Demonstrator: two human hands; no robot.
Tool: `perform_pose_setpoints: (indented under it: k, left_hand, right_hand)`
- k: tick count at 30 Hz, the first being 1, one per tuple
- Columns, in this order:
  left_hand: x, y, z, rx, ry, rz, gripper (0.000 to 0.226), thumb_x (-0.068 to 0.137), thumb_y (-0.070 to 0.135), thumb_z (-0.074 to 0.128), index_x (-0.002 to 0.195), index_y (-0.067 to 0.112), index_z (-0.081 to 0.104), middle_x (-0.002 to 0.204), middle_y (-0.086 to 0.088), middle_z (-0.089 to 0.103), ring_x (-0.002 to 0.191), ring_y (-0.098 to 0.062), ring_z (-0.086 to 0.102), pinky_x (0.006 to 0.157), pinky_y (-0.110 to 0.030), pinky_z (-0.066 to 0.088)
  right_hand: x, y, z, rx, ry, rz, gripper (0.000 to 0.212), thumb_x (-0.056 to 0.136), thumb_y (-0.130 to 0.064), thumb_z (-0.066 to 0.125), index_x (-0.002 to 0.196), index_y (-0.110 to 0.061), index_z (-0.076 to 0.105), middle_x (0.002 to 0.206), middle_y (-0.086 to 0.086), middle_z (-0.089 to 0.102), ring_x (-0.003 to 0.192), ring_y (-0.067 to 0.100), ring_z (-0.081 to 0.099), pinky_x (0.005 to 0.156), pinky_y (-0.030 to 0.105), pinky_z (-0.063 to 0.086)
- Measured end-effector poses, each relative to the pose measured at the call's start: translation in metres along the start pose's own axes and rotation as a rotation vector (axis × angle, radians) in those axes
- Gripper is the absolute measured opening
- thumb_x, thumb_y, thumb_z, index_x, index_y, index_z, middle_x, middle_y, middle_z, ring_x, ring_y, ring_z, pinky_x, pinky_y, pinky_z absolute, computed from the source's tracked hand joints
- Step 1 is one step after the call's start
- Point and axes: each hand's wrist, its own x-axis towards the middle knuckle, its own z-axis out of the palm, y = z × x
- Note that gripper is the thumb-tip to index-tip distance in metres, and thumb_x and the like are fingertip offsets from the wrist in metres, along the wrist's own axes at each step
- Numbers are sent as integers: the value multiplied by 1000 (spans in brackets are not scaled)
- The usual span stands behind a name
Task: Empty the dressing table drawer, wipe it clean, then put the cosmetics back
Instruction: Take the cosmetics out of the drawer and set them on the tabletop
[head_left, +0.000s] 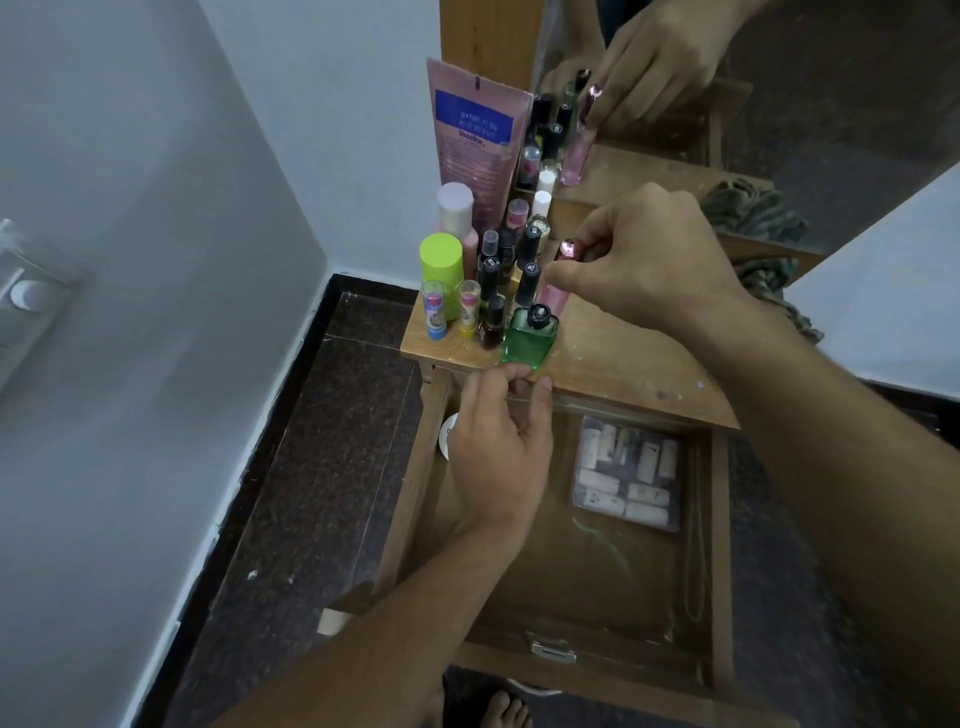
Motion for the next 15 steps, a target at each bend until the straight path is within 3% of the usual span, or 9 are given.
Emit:
perform_pose_setpoints:
  k: [6, 11, 15]
  left_hand:
    - [1, -1, 3, 28, 8, 1, 16, 97, 31, 69, 105, 17, 67, 94, 10, 60, 77, -5, 58, 61, -16, 47]
    - [1, -3, 3, 28, 1, 0, 16, 96, 29, 69, 104, 16, 67, 94, 9, 60, 78, -3, 57, 61, -10, 44]
    - [0, -4, 2, 16, -13, 11, 16, 96, 29, 68, 106, 16, 67, 95, 9, 60, 78, -5, 58, 62, -15, 46]
  right_hand:
    - [-4, 1, 2, 39, -9, 16, 16, 85, -31, 80, 77, -19, 76, 58, -10, 63, 56, 3, 63, 53, 19, 47]
    - [-9, 3, 2, 97, -27, 38, 23, 85, -39, 80, 84, -16, 78, 68, -5, 70, 59, 6, 66, 63, 29, 59]
    - [-11, 3, -5, 120, -46, 57, 30, 83, -44, 82, 91, -15, 78, 77, -2, 72, 64, 10, 68, 67, 34, 62]
